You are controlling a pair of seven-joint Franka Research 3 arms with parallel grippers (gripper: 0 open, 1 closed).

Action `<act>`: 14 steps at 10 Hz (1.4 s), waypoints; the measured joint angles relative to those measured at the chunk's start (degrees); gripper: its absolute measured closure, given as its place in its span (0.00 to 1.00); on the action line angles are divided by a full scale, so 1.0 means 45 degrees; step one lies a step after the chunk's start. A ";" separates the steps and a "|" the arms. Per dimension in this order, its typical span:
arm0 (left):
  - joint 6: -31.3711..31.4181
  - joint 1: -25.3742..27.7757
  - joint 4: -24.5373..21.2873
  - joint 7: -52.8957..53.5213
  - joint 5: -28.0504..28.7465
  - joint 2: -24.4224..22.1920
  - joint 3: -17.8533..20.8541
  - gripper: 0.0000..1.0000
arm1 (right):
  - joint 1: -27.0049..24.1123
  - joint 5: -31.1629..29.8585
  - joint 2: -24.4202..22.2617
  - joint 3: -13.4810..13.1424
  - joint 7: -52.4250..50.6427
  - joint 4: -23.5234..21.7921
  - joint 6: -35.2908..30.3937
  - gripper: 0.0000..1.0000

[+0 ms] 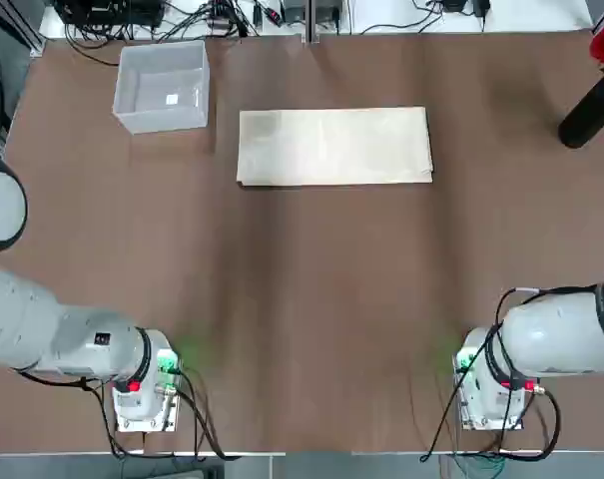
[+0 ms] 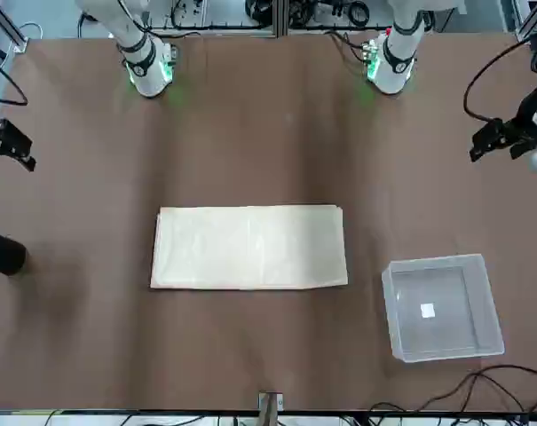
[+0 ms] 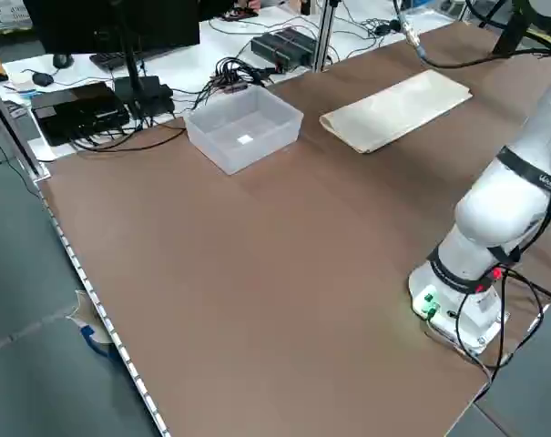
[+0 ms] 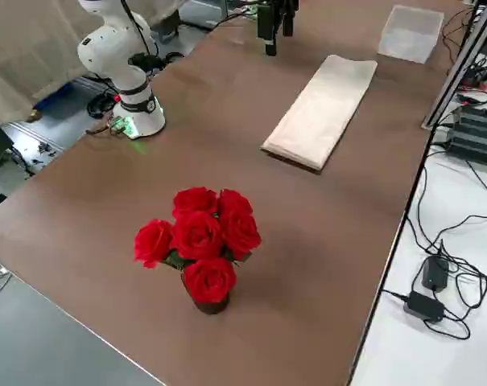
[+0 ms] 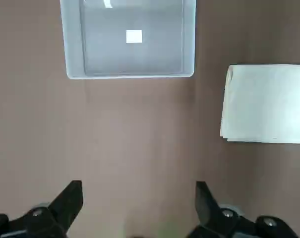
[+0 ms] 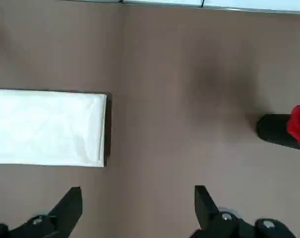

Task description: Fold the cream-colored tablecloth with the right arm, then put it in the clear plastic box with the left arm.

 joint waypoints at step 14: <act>0.0066 0.0259 0.0233 0.0181 0.0002 0.0290 -0.0188 0.00 | -0.0195 0.0547 0.1317 -0.0052 -0.0216 -0.0292 -0.0021 0.00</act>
